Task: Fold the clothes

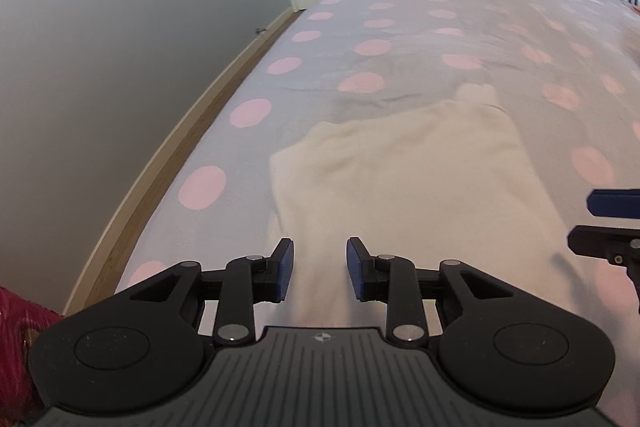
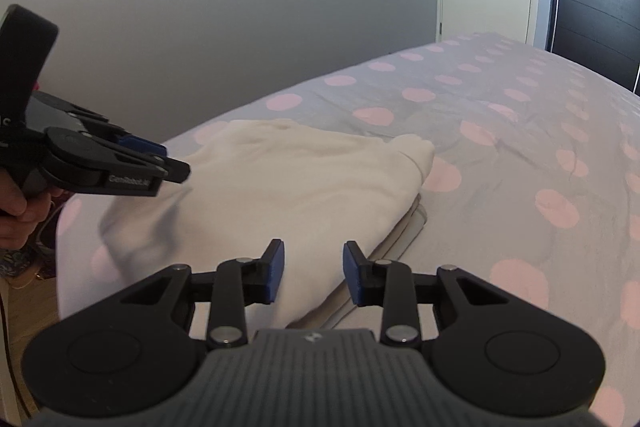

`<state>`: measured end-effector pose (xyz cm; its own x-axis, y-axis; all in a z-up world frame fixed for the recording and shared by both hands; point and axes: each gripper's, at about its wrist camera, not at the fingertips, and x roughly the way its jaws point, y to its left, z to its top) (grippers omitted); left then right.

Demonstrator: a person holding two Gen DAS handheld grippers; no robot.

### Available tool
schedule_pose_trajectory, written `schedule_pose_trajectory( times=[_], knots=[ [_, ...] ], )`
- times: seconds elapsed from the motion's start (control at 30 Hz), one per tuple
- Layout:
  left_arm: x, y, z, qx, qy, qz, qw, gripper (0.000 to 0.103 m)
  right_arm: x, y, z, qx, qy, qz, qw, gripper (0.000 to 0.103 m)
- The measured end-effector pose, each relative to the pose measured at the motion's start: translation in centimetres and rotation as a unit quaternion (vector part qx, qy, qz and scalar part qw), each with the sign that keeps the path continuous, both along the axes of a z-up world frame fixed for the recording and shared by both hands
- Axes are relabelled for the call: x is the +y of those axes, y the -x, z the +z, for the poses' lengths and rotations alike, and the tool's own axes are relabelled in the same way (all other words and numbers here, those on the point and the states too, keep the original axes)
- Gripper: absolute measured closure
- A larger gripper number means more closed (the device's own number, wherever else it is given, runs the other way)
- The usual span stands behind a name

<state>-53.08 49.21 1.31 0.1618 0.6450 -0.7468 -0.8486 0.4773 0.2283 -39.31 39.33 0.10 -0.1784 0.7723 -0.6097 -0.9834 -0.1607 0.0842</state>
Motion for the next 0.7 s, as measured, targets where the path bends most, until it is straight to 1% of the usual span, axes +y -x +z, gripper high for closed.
schedule_pose_trajectory(
  times=[0.1,0.17,0.23,0.3,0.37,0.5,0.53,0.57,0.6,0.67,0.7],
  knots=[
    [-2.4,-0.2,0.4,0.013,0.007,-0.014,0.9998,0.076,-2.4,1.0,-0.4,-0.002,-0.009,0.015,1.0,0.067],
    [-3.6,-0.2,0.5,0.017,0.012,-0.015,0.9997,0.076,-3.2,1.9,-1.3,-0.007,0.002,0.021,1.0,0.069],
    [-4.7,-0.1,0.6,0.018,0.017,-0.01,0.9996,0.076,-3.6,2.7,-2.4,-0.01,0.022,0.019,1.0,0.077],
    [-5.6,0.3,0.9,0.007,0.018,-0.003,0.9998,0.076,-3.5,3.3,-3.6,-0.022,0.048,0.01,0.999,0.081],
    [-6.5,0.7,1.3,-0.006,0.018,0.006,0.9998,0.076,-3.5,3.5,-4.5,-0.025,0.067,-0.002,0.997,0.081],
    [-8.4,0.9,2.4,-0.044,0.02,0.02,0.9986,0.075,-4.1,2.6,-3.9,0.011,0.066,-0.022,0.997,0.079],
    [-8.9,0.8,2.6,-0.051,0.02,0.024,0.9982,0.072,-4.8,2.3,-3.5,0.016,0.06,-0.026,0.998,0.078],
    [-9.3,0.6,2.7,-0.055,0.019,0.032,0.9978,0.067,-5.5,1.9,-3.0,0.022,0.053,-0.029,0.998,0.069],
    [-9.7,0.4,2.8,-0.057,0.017,0.038,0.9975,0.064,-6.2,1.6,-2.6,0.027,0.046,-0.032,0.998,0.06],
    [-10.7,-0.3,2.9,-0.057,0.007,0.043,0.9974,0.063,-7.5,0.8,-1.7,0.038,0.032,-0.039,0.998,0.058],
    [-11.2,-0.6,3.0,-0.057,0.002,0.045,0.9973,0.063,-8.2,0.4,-1.2,0.043,0.026,-0.042,0.998,0.054]
  ],
)
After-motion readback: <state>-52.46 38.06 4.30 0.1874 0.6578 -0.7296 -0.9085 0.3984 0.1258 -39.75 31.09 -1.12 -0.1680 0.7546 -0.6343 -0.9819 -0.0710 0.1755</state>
